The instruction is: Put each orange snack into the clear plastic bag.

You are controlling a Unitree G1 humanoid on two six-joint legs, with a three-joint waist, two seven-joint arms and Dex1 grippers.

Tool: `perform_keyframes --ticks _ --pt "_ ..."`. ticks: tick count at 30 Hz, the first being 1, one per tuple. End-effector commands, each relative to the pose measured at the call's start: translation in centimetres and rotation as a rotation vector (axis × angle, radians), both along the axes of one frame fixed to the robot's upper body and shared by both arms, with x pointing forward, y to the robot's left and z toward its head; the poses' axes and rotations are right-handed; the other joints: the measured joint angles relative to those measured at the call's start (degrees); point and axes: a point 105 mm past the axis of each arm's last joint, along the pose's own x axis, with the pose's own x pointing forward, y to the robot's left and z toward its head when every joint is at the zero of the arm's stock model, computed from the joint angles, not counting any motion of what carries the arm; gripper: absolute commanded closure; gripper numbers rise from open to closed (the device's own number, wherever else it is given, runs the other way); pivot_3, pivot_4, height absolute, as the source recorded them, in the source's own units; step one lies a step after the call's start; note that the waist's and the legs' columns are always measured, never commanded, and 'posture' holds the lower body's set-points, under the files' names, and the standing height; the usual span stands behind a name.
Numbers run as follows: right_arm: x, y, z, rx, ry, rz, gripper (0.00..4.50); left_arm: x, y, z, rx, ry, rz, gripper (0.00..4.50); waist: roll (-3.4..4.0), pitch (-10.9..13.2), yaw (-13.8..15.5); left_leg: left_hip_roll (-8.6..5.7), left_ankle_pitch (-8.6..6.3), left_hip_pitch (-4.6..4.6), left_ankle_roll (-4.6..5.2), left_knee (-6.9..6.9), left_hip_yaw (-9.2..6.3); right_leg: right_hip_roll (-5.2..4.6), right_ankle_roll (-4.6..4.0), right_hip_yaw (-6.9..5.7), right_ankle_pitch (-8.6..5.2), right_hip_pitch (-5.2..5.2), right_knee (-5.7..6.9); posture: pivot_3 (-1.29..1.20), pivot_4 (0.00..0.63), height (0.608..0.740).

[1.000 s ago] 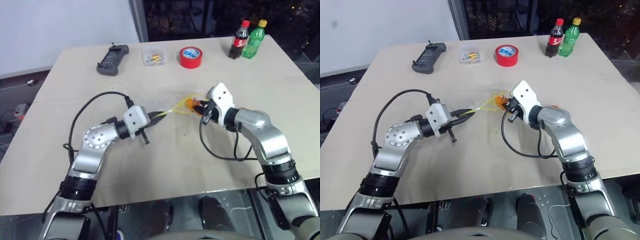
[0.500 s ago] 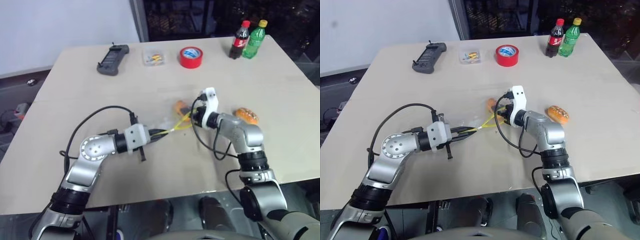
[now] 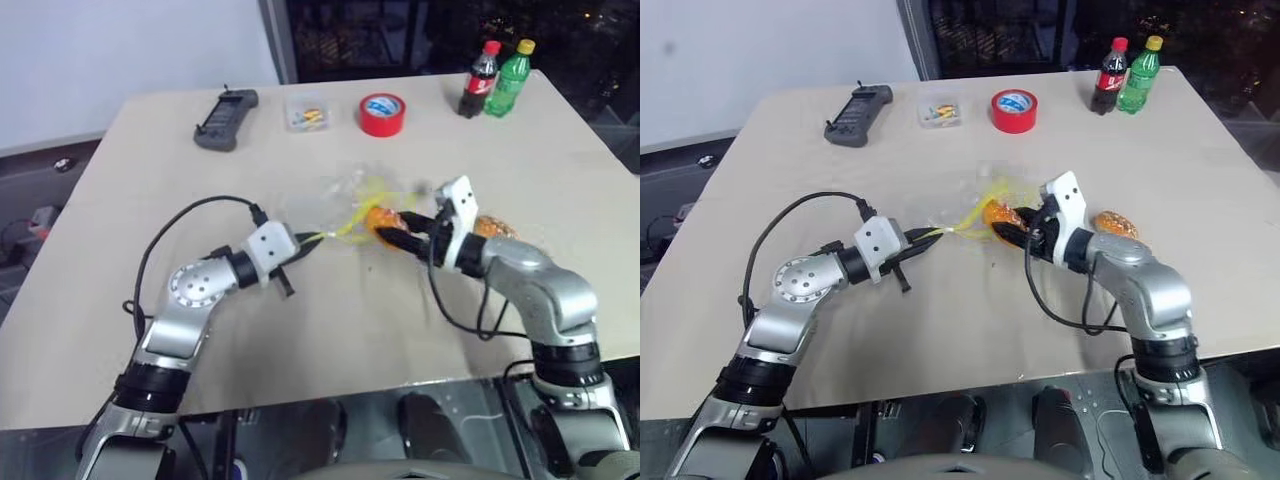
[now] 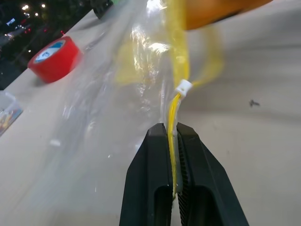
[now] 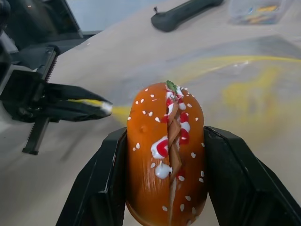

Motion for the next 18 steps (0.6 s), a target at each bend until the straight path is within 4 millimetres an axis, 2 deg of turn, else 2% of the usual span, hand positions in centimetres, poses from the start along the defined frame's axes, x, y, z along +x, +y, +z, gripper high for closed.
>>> perform_keyframes --ticks 1,2,4,5,11,13,16,18 --pt "0.8 0.5 0.8 0.002 -0.051 -0.067 1.59 -0.5 -1.3 1.4 -0.054 -0.04 -0.062 4.5 0.01 -0.01 -0.09 0.02 0.0 0.02 0.0 0.0 0.01 0.02 0.0 0.0 0.0 0.0 0.02 0.0 0.15 0.74" --pt "1.3 0.7 0.5 0.002 -0.044 -0.099 1.24 -0.7 -1.6 1.4 -0.069 -0.036 -0.079 4.5 0.01 -0.01 -0.08 0.05 0.0 0.04 -0.01 0.0 0.0 0.04 0.0 0.0 0.0 0.0 0.04 0.0 0.15 0.74" --pt "2.0 1.0 0.1 0.013 -0.025 -0.125 0.19 -0.8 -1.7 1.5 -0.108 -0.02 -0.091 4.5 0.01 -0.01 -0.03 0.06 0.01 0.04 -0.01 -0.01 0.01 0.05 0.0 0.01 0.0 -0.01 0.05 0.0 0.15 0.74" --pt "2.4 1.1 -0.2 0.017 -0.014 -0.138 0.06 -1.0 -1.7 1.4 -0.119 -0.013 -0.095 4.5 0.01 -0.01 0.02 0.05 0.01 0.03 -0.02 0.0 0.03 0.04 0.0 0.01 0.0 -0.01 0.05 0.0 0.15 0.74" --pt "3.0 1.1 -0.6 0.04 0.009 -0.154 0.06 -1.7 -1.0 1.4 -0.136 0.016 -0.116 4.5 0.01 -0.01 0.03 0.01 0.01 0.0 -0.01 0.0 0.06 0.0 0.0 0.05 0.0 -0.01 -0.02 0.0 0.15 0.74" --pt "2.8 0.7 -0.6 0.031 0.009 -0.15 0.06 -1.3 -0.1 1.2 -0.108 0.018 -0.076 4.5 0.01 -0.01 0.04 0.01 0.01 0.0 -0.01 0.0 0.04 0.02 0.0 0.05 0.0 -0.01 -0.02 0.0 0.15 0.74" --pt "1.3 0.1 -0.8 -0.04 -0.011 -0.089 0.06 -0.1 1.6 1.3 -0.072 0.0 0.019 4.5 0.01 -0.01 0.18 0.01 0.01 0.0 -0.01 0.0 0.04 0.02 0.0 0.04 0.0 -0.01 -0.01 0.0 0.15 0.74" --pt "1.2 -0.2 -1.9 -0.134 -0.044 -0.083 0.06 0.2 2.1 1.3 -0.061 -0.006 0.046 4.5 0.01 -0.01 0.21 0.01 0.0 0.0 -0.01 0.0 0.03 0.02 0.0 0.02 0.0 0.0 -0.03 0.0 0.15 0.74"
